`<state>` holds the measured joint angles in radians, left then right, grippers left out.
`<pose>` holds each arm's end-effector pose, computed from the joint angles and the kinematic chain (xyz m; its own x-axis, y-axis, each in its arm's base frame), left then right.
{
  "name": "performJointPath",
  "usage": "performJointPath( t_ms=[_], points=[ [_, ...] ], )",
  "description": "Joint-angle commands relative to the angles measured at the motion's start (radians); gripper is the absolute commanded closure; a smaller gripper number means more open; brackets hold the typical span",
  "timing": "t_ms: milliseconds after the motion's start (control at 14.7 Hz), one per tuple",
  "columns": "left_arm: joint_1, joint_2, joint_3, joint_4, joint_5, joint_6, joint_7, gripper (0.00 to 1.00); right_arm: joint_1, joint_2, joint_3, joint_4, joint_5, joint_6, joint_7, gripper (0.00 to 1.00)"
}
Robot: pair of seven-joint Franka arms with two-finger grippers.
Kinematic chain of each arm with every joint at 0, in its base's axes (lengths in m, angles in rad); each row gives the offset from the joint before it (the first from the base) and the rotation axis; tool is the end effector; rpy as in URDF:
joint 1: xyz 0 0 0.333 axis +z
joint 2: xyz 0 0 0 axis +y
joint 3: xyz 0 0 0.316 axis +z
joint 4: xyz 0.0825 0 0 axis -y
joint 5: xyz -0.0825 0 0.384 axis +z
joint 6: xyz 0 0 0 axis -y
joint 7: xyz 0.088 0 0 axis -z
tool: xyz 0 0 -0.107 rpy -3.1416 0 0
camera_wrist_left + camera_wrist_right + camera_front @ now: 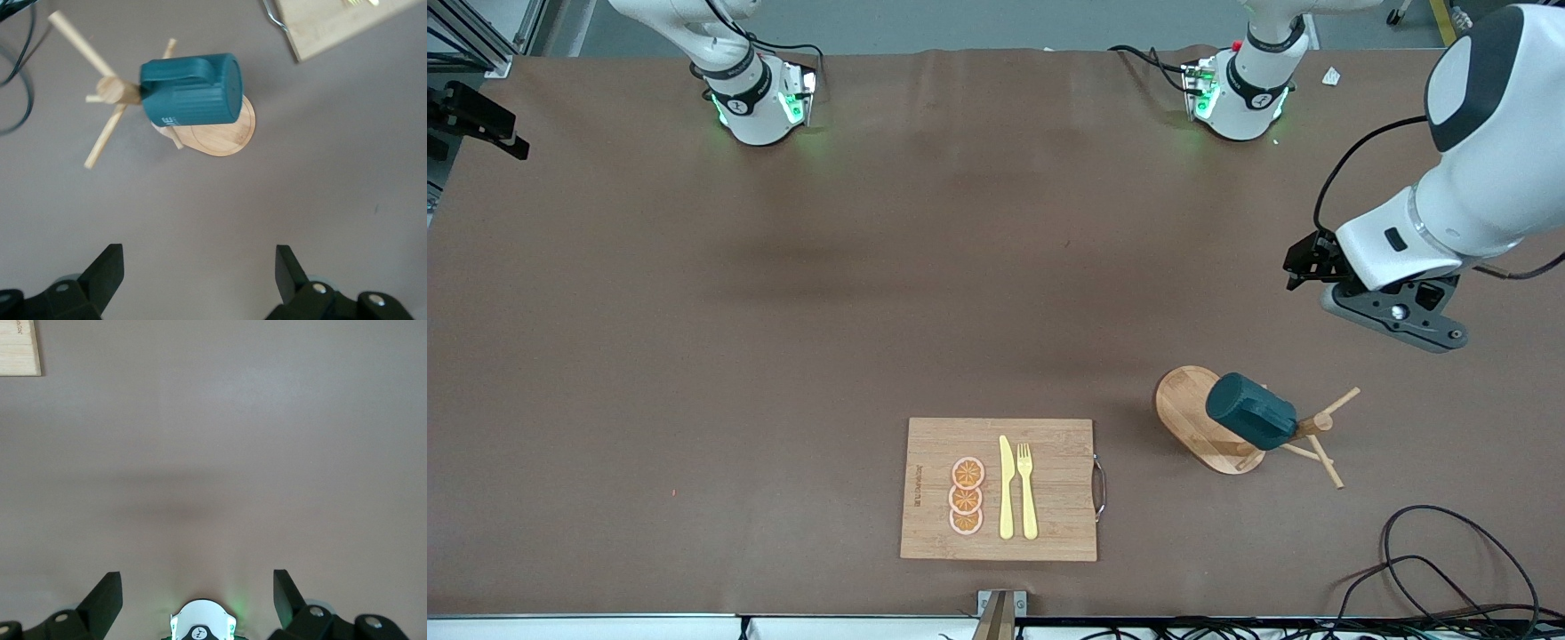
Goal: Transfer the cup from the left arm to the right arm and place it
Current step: 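Lower the left gripper around the teal mug's body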
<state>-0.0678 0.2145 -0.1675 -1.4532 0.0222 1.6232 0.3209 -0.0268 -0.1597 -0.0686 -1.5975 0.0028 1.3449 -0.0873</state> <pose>0.6064 -0.1323 0.5600 0.8492 -0.5268 -0.0352 -0.5262 -0.8500 0.0258 0.4762 -0.0486 0.6759 0.9958 -0.0052 -0.0916 -0.0072 -0.9997 -0.0217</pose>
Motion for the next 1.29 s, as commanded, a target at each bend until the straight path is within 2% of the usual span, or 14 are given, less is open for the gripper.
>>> performJointPath(
  t_ms=[0, 204, 475, 1018, 1221],
  points=[
    [0.003, 0.034, -0.001, 0.017, 0.018, 0.003, 0.233, 0.0, -0.002, -0.012, 0.0, -0.018, 0.005, 0.01, -0.008, 0.0],
    [0.006, 0.077, 0.0, 0.016, 0.021, 0.072, 0.554, 0.0, -0.002, -0.012, 0.0, -0.018, 0.005, 0.01, -0.008, 0.0],
    [0.016, 0.126, 0.002, 0.017, 0.022, 0.161, 0.852, 0.0, -0.004, -0.012, 0.0, -0.018, 0.005, 0.01, -0.008, 0.0],
    [0.008, 0.193, 0.003, 0.02, 0.021, 0.346, 1.283, 0.0, -0.004, -0.012, 0.0, -0.018, 0.005, 0.01, -0.008, 0.0],
    [0.017, 0.213, 0.003, 0.02, 0.021, 0.389, 1.345, 0.0, -0.004, -0.012, 0.0, -0.018, 0.005, 0.01, -0.008, 0.0]
  ],
)
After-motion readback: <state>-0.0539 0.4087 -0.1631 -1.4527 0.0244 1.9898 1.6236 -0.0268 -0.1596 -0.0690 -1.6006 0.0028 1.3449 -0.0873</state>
